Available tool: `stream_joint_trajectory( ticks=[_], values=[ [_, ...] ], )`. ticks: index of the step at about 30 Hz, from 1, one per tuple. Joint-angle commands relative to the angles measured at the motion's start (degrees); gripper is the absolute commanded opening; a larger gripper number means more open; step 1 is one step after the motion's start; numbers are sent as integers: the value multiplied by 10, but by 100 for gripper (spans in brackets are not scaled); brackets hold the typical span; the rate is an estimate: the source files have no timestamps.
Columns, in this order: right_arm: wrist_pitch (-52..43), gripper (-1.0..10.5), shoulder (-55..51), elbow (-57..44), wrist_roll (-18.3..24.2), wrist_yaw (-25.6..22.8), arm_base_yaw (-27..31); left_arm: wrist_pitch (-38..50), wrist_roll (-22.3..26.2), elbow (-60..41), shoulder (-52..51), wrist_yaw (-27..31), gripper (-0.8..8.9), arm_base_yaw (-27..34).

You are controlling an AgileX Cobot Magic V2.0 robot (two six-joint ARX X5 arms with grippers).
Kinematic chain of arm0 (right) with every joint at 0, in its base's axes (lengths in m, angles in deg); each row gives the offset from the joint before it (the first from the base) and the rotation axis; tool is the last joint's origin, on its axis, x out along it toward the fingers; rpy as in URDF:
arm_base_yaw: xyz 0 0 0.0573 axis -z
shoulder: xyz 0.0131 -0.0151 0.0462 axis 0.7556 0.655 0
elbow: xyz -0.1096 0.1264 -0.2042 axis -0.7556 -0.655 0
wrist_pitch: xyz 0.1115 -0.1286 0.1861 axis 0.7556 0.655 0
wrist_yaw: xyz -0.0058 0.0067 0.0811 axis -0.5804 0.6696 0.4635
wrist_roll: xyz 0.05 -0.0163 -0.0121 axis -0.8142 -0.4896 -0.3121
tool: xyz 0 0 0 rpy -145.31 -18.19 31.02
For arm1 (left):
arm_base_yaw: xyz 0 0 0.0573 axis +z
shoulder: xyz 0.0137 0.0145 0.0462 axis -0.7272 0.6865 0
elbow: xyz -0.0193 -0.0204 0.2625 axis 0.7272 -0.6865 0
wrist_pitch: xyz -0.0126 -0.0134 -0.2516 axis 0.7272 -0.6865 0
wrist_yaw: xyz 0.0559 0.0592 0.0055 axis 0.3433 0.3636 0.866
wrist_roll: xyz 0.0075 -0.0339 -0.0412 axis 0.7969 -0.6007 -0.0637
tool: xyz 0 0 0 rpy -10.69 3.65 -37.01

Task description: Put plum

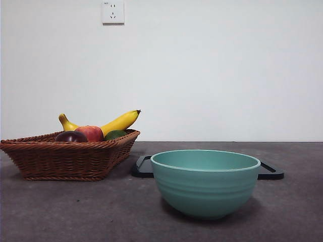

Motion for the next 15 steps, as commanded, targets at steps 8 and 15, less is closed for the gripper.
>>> stream_joint_trajectory(
  ticks=[8,15],
  values=[
    [-5,6,2,4,1,2,-5,6,-18,-49,-1,-11,7,1],
    [-5,6,2,4,1,2,-5,-3,-21,-66,-1,-11,7,1]
  ],
)
